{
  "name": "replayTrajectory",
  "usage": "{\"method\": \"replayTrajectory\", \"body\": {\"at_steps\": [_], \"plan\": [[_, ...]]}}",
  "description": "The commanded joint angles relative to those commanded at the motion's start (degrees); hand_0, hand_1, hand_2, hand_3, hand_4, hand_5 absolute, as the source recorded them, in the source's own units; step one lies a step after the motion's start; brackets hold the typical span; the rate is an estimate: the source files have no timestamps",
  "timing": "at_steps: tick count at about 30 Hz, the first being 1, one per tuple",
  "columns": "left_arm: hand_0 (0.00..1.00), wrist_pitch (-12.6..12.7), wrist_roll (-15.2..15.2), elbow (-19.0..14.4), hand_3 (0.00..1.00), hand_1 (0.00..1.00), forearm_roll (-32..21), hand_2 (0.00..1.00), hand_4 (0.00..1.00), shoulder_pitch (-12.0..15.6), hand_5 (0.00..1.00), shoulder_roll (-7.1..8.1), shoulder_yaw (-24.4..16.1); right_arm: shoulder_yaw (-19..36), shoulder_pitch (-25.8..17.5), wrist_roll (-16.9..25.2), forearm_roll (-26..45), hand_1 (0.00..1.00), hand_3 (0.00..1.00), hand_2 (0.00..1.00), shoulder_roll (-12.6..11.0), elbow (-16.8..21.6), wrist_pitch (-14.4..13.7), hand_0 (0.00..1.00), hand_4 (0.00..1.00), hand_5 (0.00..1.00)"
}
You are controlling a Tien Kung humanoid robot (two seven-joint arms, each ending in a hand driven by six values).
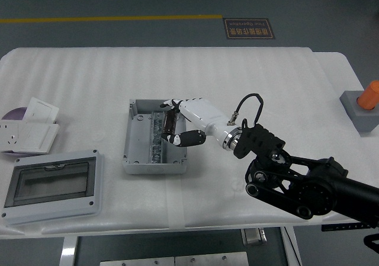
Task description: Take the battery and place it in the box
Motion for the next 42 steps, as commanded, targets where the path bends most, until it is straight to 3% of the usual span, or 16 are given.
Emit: {"method": "replayTrajectory", "body": {"at_steps": [1, 2, 7, 8, 13, 15, 25, 26, 31, 32, 37, 38, 42], "plan": [[0.619, -0.01, 0.03, -0.01, 0.574, 0.671, 0.02, 0.571, 0.514, 0.01, 0.471, 0.0, -0.02, -0.18, 0.06, -0.08, 0.06, 0.786, 0.895, 0.806, 0.04, -0.08, 0.29, 0.796, 0.611, 0.33], [0.62, -0.03, 0.05, -0.02, 0.572, 0.671, 0.04, 0.569, 0.513, 0.01, 0.471, -0.01, -0.04, -0.3, 0.11, -0.17, 0.1, 0.896, 0.998, 0.926, 0.07, -0.13, 0.59, 0.953, 0.716, 0.384], [0.62, -0.07, 0.11, -0.03, 0.572, 0.671, 0.03, 0.569, 0.513, -0.01, 0.471, -0.01, -0.07, -0.28, 0.03, -0.4, 0.62, 0.896, 0.998, 0.926, -0.08, -0.02, 1.49, 0.953, 0.716, 0.384], [0.619, -0.08, 0.1, -0.03, 0.573, 0.671, -0.01, 0.567, 0.502, -0.02, 0.464, -0.01, -0.03, -0.2, -0.07, -0.38, 0.83, 0.989, 0.998, 0.998, -0.11, -0.04, 1.58, 0.998, 0.805, 0.439], [0.619, -0.14, 0.05, -0.04, 0.573, 0.671, -0.23, 0.567, 0.502, -0.08, 0.464, -0.05, 0.2, 1.27, -0.9, -0.21, 2.21, 0.989, 0.998, 0.998, -0.9, -0.29, 1.3, 0.998, 0.805, 0.439], [0.619, -0.13, 0.0, -0.04, 0.569, 0.67, -0.37, 0.566, 0.497, -0.11, 0.461, -0.06, 0.29, 2.75, -1.4, -0.5, 2.16, 0.996, 0.998, 0.998, -1.7, -0.53, 0.97, 0.998, 0.856, 0.475], [0.619, -0.1, -0.11, -0.04, 0.566, 0.67, -0.79, 0.563, 0.493, -0.14, 0.458, -0.04, 0.5, 7.52, -3.97, -6.09, -1.38, 0.998, 0.998, 0.998, -8.1, -4.58, 2.15, 0.998, 0.874, 0.489], [0.619, -0.11, -0.12, -0.04, 0.567, 0.67, -0.86, 0.562, 0.489, -0.15, 0.455, -0.05, 0.55, 7.34, -4.27, -6.73, -1.65, 0.929, 0.998, 0.925, -8.44, -4.68, 2.14, 0.998, 0.87, 0.497], [0.619, -0.16, -0.32, -0.03, 0.567, 0.67, -1.13, 0.562, 0.489, -0.23, 0.455, -0.15, 0.82, 6.14, -4.99, -8.6, -2.23, 0.929, 0.998, 0.925, -8.54, -5.2, 2.38, 0.998, 0.87, 0.497], [0.618, -0.28, -0.42, -0.01, 0.564, 0.67, -1.1, 0.562, 0.487, -0.25, 0.456, -0.17, 0.82, 5.81, -4.99, -8.83, -2.17, 0.749, 0.922, 0.794, -8.41, -5.32, 2.54, 0.828, 0.856, 0.502], [0.618, -0.67, -0.74, 0.02, 0.564, 0.67, -0.91, 0.562, 0.487, -0.34, 0.456, -0.15, 0.65, 4.35, -4.43, -9.44, -1.77, 0.749, 0.922, 0.794, -7.63, -5.51, 3.0, 0.828, 0.856, 0.502], [0.619, -0.73, -0.75, 0.03, 0.561, 0.67, -0.8, 0.56, 0.485, -0.35, 0.46, -0.13, 0.56, 3.98, -4.23, -9.47, -1.59, 0.656, 0.859, 0.723, -7.44, -5.64, 3.06, 0.644, 0.851, 0.511], [0.619, -0.81, -0.79, 0.03, 0.561, 0.67, -0.63, 0.56, 0.485, -0.36, 0.46, -0.11, 0.42, 2.62, -3.56, -9.53, -0.9, 0.656, 0.859, 0.723, -6.76, -6.57, 2.98, 0.644, 0.851, 0.511]]}}
